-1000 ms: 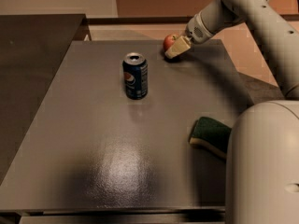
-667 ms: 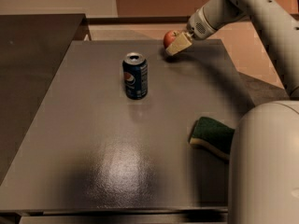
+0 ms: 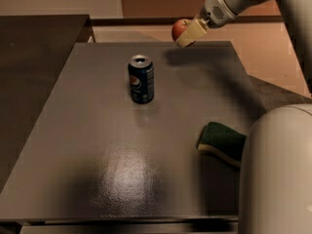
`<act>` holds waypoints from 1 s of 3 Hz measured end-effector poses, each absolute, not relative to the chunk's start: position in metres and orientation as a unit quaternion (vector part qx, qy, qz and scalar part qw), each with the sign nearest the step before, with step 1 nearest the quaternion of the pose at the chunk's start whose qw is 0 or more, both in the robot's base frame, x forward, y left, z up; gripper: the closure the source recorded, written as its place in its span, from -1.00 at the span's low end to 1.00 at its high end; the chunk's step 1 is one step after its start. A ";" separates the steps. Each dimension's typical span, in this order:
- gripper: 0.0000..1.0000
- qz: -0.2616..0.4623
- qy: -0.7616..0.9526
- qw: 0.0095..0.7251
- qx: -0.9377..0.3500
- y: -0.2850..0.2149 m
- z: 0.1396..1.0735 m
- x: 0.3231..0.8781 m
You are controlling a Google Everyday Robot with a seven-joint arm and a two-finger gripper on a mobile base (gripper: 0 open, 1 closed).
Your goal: Pick apple
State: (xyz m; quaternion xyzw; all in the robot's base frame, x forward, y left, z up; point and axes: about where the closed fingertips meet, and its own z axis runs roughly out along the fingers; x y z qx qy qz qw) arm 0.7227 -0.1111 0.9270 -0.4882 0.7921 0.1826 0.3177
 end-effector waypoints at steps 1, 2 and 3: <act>1.00 0.193 0.785 0.313 -0.499 -0.111 0.949 0.708; 1.00 0.201 0.773 0.320 -0.510 -0.109 0.970 0.698; 1.00 0.216 0.750 0.325 -0.534 -0.101 0.993 0.687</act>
Offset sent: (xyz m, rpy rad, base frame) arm -0.0320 -0.0075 0.0818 0.0378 -0.0239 0.1025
